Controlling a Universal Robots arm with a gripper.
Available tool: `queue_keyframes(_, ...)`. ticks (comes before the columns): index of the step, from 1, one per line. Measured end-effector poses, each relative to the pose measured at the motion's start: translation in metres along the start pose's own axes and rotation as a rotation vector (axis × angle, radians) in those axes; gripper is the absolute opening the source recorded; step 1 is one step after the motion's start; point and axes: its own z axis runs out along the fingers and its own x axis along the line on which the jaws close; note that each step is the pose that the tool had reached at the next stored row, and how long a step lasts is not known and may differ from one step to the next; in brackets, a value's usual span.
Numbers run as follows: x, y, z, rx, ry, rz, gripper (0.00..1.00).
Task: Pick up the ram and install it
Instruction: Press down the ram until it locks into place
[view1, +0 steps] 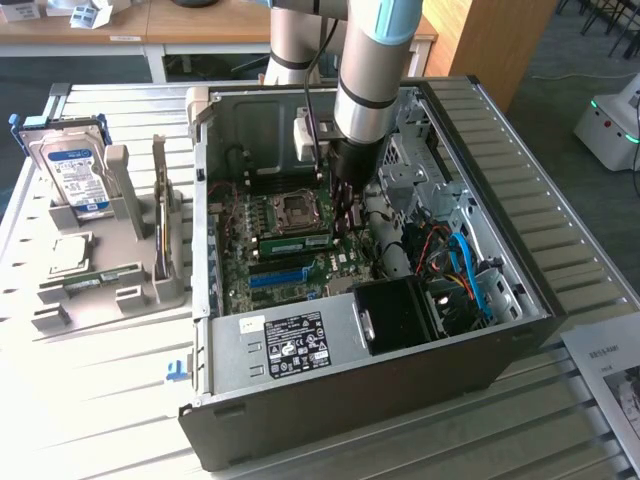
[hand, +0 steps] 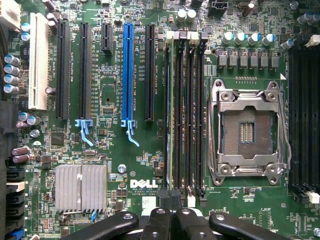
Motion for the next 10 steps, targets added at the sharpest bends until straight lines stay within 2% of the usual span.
queue_keyframes(4,-0.0001,0.0000,-0.0001,-0.0002,-0.0001,0.000,0.10)
queue_keyframes(10,-0.0002,0.0002,-0.0050,-0.0060,0.0000,0.000,0.10)
